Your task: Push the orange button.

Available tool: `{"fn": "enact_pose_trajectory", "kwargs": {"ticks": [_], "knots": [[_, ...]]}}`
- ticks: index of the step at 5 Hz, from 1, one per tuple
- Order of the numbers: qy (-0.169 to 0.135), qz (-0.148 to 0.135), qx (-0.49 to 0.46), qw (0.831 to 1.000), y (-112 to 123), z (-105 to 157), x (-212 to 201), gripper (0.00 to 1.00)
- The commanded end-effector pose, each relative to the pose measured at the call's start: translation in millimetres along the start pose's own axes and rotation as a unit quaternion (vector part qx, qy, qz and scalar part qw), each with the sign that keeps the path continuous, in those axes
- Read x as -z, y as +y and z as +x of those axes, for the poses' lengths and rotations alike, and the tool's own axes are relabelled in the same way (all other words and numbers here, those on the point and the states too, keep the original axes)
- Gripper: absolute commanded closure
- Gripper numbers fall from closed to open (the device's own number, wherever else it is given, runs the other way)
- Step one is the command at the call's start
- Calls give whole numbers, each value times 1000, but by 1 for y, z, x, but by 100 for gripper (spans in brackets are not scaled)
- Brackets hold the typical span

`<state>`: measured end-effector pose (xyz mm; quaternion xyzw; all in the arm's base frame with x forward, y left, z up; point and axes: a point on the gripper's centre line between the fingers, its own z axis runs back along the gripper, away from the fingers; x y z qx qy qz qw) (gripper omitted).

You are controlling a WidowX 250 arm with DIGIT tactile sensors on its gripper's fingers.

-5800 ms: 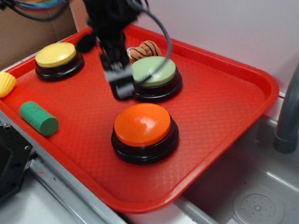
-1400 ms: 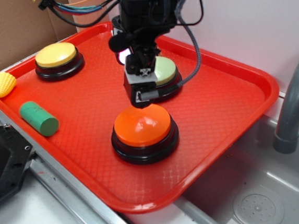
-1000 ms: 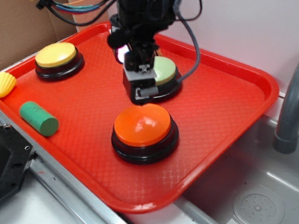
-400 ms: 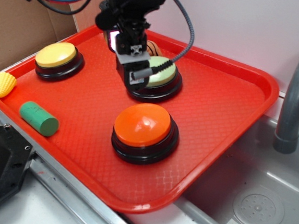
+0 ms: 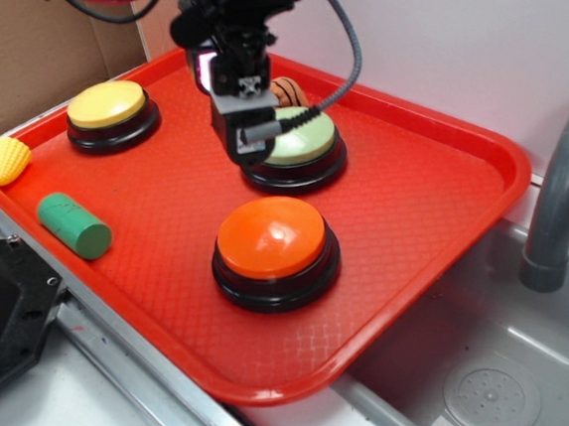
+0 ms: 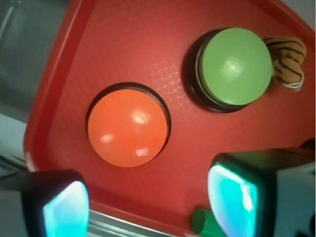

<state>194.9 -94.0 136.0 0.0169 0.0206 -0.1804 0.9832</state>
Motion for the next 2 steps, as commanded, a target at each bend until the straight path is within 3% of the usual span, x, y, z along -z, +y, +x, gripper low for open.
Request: {"fn": "enact_pose_trajectory", "kwargs": {"ticks": [1, 2], "knots": [[-45, -6, -5, 999, -5, 5, -27, 0], [-41, -2, 4, 999, -5, 2, -31, 0]]}}
